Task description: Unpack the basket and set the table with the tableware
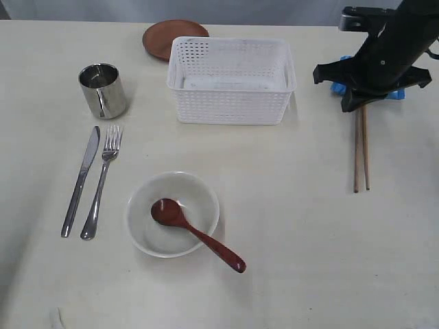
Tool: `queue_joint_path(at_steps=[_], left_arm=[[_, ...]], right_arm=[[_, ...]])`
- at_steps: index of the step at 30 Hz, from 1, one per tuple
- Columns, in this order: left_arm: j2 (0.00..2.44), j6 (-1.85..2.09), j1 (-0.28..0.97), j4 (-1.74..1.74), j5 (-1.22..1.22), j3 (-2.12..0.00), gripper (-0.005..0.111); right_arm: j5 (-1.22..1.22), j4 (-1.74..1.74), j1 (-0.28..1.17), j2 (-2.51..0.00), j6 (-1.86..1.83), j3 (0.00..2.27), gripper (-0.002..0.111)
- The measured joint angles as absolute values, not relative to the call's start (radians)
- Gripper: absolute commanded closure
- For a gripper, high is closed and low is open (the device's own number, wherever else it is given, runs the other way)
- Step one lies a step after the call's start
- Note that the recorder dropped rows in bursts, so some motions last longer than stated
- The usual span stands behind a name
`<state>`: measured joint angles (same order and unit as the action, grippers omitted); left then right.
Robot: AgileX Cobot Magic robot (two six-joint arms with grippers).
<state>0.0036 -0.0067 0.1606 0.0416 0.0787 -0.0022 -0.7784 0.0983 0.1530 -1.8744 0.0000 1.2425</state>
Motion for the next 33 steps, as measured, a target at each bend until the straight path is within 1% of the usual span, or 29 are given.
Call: queue_joint_path(at_steps=[9,12,13,14,15,18,21,25,31,33], left_arm=[[0.001,-0.049,0.161,0.042,-0.427,-0.002,0.107],[0.000,-0.049,0.161,0.037,-0.641,-0.002,0.107],[0.000,-0.055,0.161,0.020,-0.686,-0.005,0.107],[0.000,-0.067,0.161,-0.017,-0.678,-0.021,0.107],[0.000,-0.072,0.161,-0.064,-0.632,-0.044,0.107],[0.023,0.039,0.161,-0.225,-0.378,-0.171,0.107],[0.140,0.122,0.161,-0.273,-0.197,-0.325,0.107],[0.396,0.125,0.161,-0.290,-0.031,-0.546,0.107],[0.842,0.121,0.161,-0.301,0.357,-0.914,0.107],[0.973,0.121,0.161,-0.301,0.448,-1.022,0.107]], right_arm=[[-0.819,0.098,0.153,-1.874,0.000,1.243,0.109],[-0.842,0.100,0.153,-1.874,0.000,1.243,0.109],[-0.844,0.100,0.153,-1.874,0.000,1.243,0.109],[-0.849,0.100,0.153,-1.874,0.000,1.243,0.109],[-0.851,0.100,0.153,-1.874,0.000,1.243,0.109],[-0.856,0.100,0.153,-1.866,0.000,1.243,0.109],[-0.846,0.103,0.153,-1.847,0.000,1.243,0.109],[-0.838,0.103,0.153,-1.822,0.000,1.243,0.109],[-0.856,0.103,0.153,-1.792,0.000,1.242,0.109],[-0.865,0.103,0.153,-1.778,0.000,1.242,0.109]])
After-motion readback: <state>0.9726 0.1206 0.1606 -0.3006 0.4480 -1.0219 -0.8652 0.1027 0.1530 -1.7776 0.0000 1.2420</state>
